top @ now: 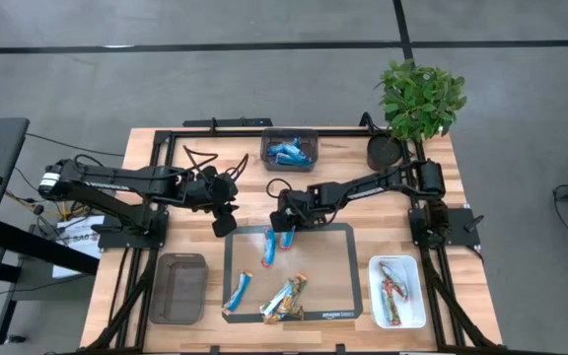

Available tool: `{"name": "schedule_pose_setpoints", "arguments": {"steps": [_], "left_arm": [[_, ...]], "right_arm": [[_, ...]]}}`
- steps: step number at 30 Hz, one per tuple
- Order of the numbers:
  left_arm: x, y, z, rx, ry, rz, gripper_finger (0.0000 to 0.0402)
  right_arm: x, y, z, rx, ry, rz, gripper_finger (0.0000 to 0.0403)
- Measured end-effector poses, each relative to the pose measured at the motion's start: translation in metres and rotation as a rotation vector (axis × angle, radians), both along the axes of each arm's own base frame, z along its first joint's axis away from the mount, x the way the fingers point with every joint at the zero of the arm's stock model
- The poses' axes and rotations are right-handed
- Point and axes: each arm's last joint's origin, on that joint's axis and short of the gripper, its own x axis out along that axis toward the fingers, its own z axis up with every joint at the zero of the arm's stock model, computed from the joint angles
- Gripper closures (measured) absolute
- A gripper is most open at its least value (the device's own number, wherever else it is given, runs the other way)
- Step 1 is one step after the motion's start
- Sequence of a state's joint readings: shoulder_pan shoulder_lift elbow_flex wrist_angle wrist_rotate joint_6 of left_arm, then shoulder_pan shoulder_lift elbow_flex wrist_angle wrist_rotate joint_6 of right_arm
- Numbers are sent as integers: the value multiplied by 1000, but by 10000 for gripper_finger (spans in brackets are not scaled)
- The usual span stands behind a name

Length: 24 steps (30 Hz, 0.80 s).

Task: Pick and place Granola Bars by type
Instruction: Put the red granola bar into the white bin

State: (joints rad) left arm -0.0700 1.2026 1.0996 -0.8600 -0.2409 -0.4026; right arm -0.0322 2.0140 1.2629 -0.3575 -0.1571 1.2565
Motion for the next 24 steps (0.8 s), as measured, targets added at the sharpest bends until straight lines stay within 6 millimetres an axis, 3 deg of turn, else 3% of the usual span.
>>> {"name": "schedule_pose_setpoints", "arguments": {"steps": [9, 14, 20, 24], "left_arm": [[0, 0, 0, 2, 4, -2, 292], [0, 0, 0, 7, 5, -9, 292], [0, 0, 0, 14, 7, -18, 292], [1, 0, 0, 14, -1, -18, 292]], "right_arm": [[1, -1, 2, -7, -22, 4, 342], [6, 0, 7, 21, -70, 69, 383], [21, 3, 43, 137, -159, 344, 377], [16, 9, 88, 124, -159, 494, 371]]}}
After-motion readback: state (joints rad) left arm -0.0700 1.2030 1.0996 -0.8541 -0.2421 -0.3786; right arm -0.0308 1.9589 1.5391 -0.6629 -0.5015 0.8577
